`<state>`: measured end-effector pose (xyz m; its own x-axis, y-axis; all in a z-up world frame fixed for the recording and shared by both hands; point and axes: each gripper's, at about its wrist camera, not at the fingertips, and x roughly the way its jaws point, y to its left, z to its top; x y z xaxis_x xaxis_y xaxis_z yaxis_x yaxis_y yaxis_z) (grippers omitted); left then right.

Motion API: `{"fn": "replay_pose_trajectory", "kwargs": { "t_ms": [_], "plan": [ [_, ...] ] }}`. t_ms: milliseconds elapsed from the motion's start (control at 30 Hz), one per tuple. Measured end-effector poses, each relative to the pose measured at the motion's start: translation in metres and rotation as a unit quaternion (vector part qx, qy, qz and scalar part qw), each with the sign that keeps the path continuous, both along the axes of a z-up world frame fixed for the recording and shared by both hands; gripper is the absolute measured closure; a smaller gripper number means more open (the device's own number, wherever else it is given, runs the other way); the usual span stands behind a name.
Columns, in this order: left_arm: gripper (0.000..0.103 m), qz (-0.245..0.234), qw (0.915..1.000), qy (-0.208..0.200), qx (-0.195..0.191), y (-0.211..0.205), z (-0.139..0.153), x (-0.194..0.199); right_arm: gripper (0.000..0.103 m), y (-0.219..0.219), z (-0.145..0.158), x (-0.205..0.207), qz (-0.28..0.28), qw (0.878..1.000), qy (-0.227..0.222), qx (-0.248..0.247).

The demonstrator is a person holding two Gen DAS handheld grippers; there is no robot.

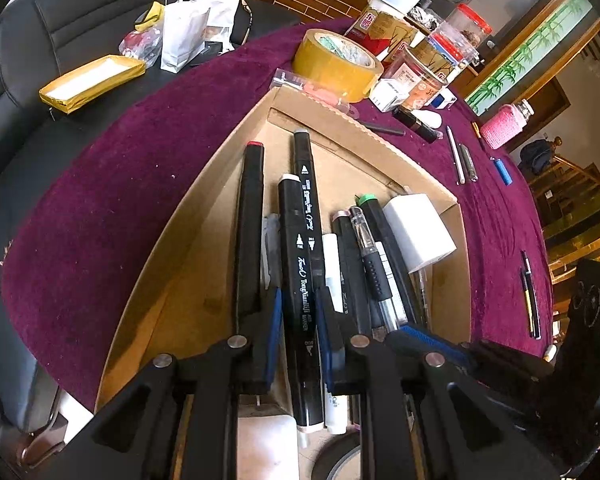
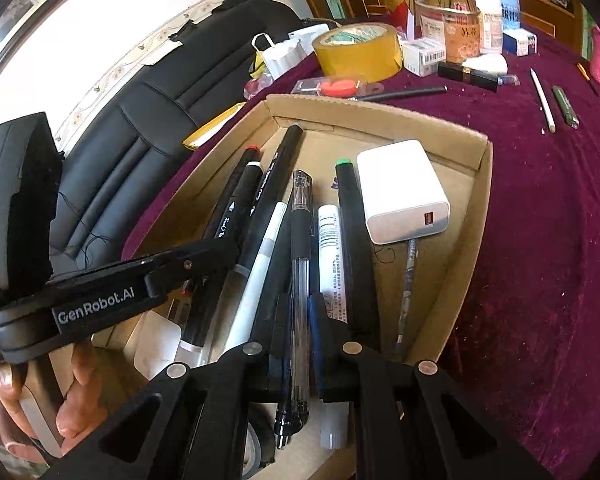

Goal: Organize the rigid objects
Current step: 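Move both open grippers back over the remaining pens on the table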

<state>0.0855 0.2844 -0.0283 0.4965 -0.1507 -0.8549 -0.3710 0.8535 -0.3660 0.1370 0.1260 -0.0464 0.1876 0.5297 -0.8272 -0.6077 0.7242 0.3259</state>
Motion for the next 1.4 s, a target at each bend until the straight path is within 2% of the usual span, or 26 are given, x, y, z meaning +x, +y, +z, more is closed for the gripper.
{"fn": "replay_pose_trajectory", "kwargs": {
  "t_ms": [200, 267, 400, 467, 533, 667, 700, 733, 933, 1233, 1400],
  "plan": [
    [0.085, -0.002, 1.0, -0.006, 0.0, 0.0, 0.002, -0.002, 0.092, -0.001, -0.001, -0.001, -0.005, 1.0, 0.005, 0.009],
    [0.079, -0.002, 0.9999, -0.014, 0.002, -0.001, 0.005, -0.004, 0.091, -0.003, 0.0, -0.002, -0.004, 1.0, 0.012, 0.017],
    [0.075, -0.004, 0.9997, -0.024, 0.005, -0.007, 0.012, -0.012, 0.066, -0.011, 0.008, -0.007, 0.004, 0.999, -0.002, 0.036],
    [0.071, -0.007, 0.9993, -0.033, 0.016, -0.015, 0.019, -0.018, 0.064, -0.02, 0.013, -0.01, 0.007, 0.999, -0.007, 0.048],
    [0.062, -0.007, 0.9986, -0.046, 0.026, -0.024, 0.026, -0.023, 0.064, -0.031, 0.018, -0.014, 0.023, 0.998, -0.015, 0.064],
    [0.051, -0.029, 0.9966, -0.071, 0.032, -0.06, 0.042, -0.03, 0.064, -0.066, 0.025, -0.021, 0.035, 0.995, -0.025, 0.089],
    [0.045, -0.031, 0.9961, -0.076, 0.033, -0.068, 0.044, -0.031, 0.064, -0.076, 0.026, -0.022, 0.032, 0.995, -0.027, 0.095],
    [0.04, -0.035, 0.9953, -0.084, 0.034, -0.079, 0.048, -0.031, 0.062, -0.091, 0.028, -0.022, 0.025, 0.994, -0.031, 0.102],
    [0.033, -0.08, 0.9903, -0.113, 0.011, -0.154, 0.061, -0.024, 0.06, -0.182, 0.036, -0.013, -0.048, 0.99, -0.06, 0.121],
    [0.033, -0.151, 0.9849, -0.084, 0.003, -0.25, 0.056, 0.009, 0.06, -0.288, 0.06, 0.031, -0.144, 0.981, -0.095, 0.087],
    [0.033, -0.174, 0.9813, -0.079, 0.02, -0.281, 0.053, 0.018, 0.06, -0.329, 0.055, 0.057, -0.204, 0.97, -0.122, 0.05]
  ]
}}
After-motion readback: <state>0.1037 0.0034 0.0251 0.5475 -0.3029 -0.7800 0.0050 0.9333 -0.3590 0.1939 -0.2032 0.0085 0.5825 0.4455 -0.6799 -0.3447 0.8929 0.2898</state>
